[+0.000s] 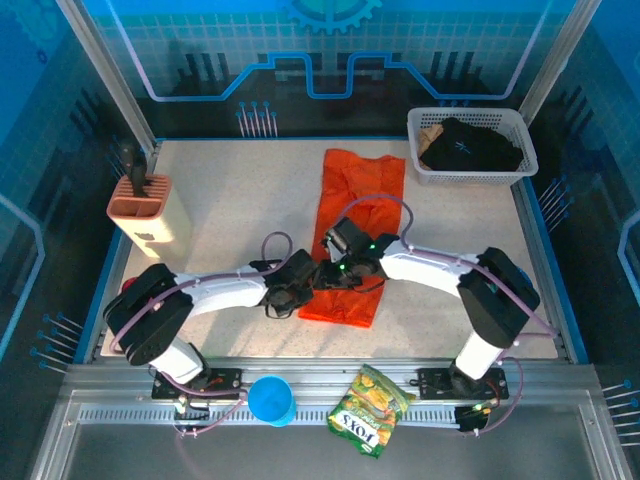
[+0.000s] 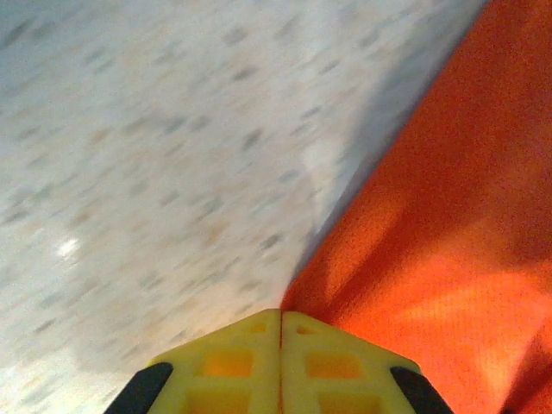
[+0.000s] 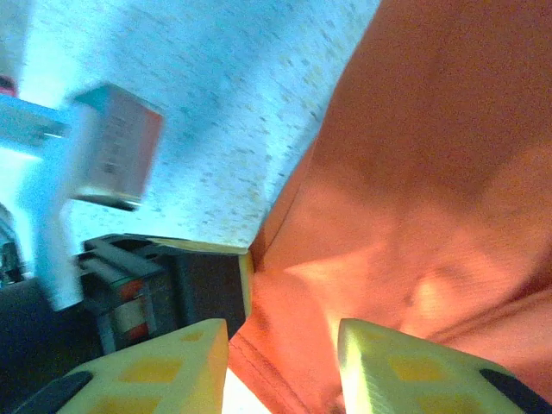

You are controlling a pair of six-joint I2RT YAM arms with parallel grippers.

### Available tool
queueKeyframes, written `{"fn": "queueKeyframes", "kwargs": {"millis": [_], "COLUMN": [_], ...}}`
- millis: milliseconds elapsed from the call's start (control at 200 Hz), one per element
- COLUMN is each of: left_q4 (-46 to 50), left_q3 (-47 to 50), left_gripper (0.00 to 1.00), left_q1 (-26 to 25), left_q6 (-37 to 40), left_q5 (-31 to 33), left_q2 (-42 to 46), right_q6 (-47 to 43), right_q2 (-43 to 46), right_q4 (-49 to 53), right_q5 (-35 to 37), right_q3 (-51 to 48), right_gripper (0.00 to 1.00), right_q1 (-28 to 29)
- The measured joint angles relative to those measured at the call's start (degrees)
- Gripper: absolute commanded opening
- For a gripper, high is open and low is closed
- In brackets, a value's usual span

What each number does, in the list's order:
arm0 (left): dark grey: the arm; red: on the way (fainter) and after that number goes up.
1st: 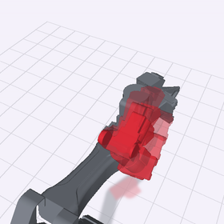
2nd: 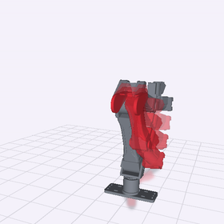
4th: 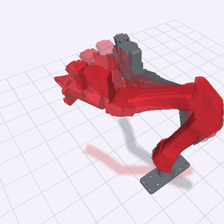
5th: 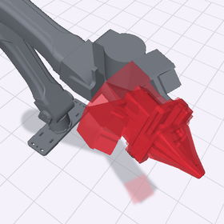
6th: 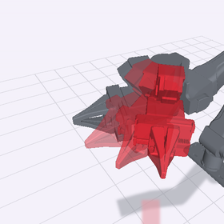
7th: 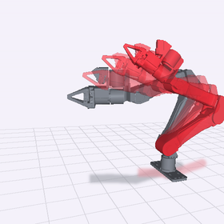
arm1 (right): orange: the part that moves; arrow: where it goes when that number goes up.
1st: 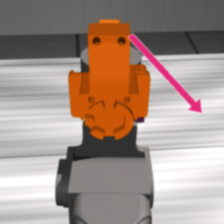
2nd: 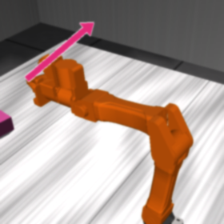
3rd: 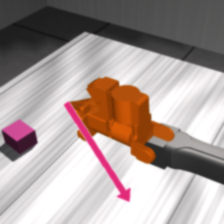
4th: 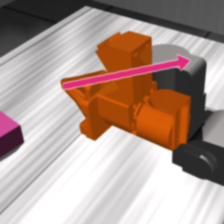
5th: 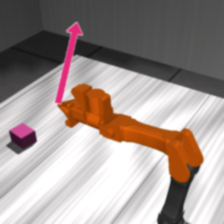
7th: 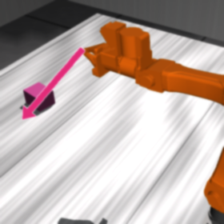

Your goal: Fold and stack the t-shirts

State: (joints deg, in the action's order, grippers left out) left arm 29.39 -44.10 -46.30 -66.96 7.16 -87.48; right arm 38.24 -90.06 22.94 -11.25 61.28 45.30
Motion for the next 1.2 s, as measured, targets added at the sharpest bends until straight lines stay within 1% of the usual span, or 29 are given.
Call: {"fn": "queueKeyframes", "kwargs": {"millis": [30, 95, 130, 175, 225, 270, 355, 410, 430, 470, 480, 561, 631, 696, 766, 831, 891, 951, 1026, 1066, 1126, 1201], "left_q4": [1.1, 2.3, 2.2, 1.8, 1.2, 1.2, 3.0, 4.7, 5.4, 6.5, 6.7, 8.3, 8.8, 8.0, 4.9, 1.0, -4.6, -11.8, -20.0, -23.4, -25.8, -24.7], "left_q3": [0.0, 0.2, 0.3, 0.4, 0.4, 0.3, -1.3, -3.5, -4.7, -7.2, -7.7, -13.8, -18.5, -21.6, -22.6, -22.6, -21.6, -18.7, -13.0, -9.7, -6.7, -6.1], "left_gripper": [0.10, 0.19, 0.27, 0.43, 0.57, 0.67, 0.79, 0.85, 0.88, 0.98, 0.99, 0.99, 0.99, 0.99, 0.99, 0.99, 0.99, 0.95, 0.93, 0.90, 0.89, 0.86], "left_q1": [0.0, 0.0, 0.0, 0.0, 0.0, 0.0, 0.0, 0.0, 0.0, 0.1, 0.2, 0.7, 1.9, 3.6, 5.9, 8.0, 9.6, 10.4, 10.7, 10.7, 10.7, 10.7], "left_q6": [0.0, 0.5, 1.1, 1.1, 1.7, 3.0, 4.7, 6.9, 8.1, 10.2, 10.3, 15.8, 22.1, 28.9, 37.0, 45.0, 52.5, 61.2, 72.4, 79.0, 88.0, 97.6], "left_q5": [-0.4, -1.1, -1.4, -1.7, -2.2, -2.3, -1.8, -0.8, -0.4, 1.0, 1.4, 5.4, 9.6, 13.4, 15.6, 16.0, 15.9, 13.4, 7.8, 4.2, -0.1, -3.4], "left_q2": [0.2, 0.3, 0.5, 0.6, 0.9, 1.1, 1.2, 1.2, 1.2, 1.2, 1.2, 1.7, 3.0, 5.2, 8.7, 12.5, 16.1, 20.2, 25.4, 27.7, 29.3, 28.9], "right_q6": [-1.3, -4.8, -7.2, -10.2, -13.7, -17.4, -25.0, -30.4, -32.7, -37.1, -38.1, -46.1, -51.6, -56.0, -59.8, -62.4, -64.1, -64.9, -65.4, -65.4, -65.3, -65.3], "right_q2": [1.4, 4.3, 6.4, 9.1, 12.3, 15.4, 22.0, 26.1, 27.8, 30.7, 31.2, 34.7, 34.9, 32.4, 28.4, 24.6, 21.3, 18.4, 15.7, 14.4, 12.9, 11.1], "right_q4": [0.7, 1.6, 2.2, 3.2, 4.7, 6.1, 8.8, 10.1, 10.6, 11.6, 11.8, 14.9, 18.4, 20.8, 22.0, 22.3, 22.2, 22.0, 21.2, 20.5, 19.2, 17.8], "right_q5": [0.4, 0.9, 1.2, 1.7, 2.4, 3.6, 5.5, 6.0, 6.1, 6.1, 6.2, 6.6, 7.0, 7.6, 8.3, 8.9, 9.5, 9.7, 9.8, 9.8, 9.8, 9.9], "right_q3": [0.0, -0.9, -1.9, -3.1, -4.3, -4.8, -5.3, -5.7, -6.1, -7.0, -7.1, -9.3, -10.4, -10.7, -11.0, -12.0, -13.4, -14.5, -15.1, -15.2, -15.3, -15.3], "right_gripper": [0.42, 0.43, 0.43, 0.43, 0.43, 0.43, 0.44, 0.47, 0.49, 0.53, 0.54, 0.54, 0.54, 0.54, 0.54, 0.55, 0.56, 0.57, 0.58, 0.58, 0.58, 0.58], "right_q1": [0.0, -0.5, -1.2, -2.0, -3.0, -3.5, -3.7, -3.7, -3.7, -3.6, -3.6, -2.5, -0.6, 2.2, 5.7, 9.0, 11.5, 13.4, 14.8, 15.2, 15.4, 15.4]}}
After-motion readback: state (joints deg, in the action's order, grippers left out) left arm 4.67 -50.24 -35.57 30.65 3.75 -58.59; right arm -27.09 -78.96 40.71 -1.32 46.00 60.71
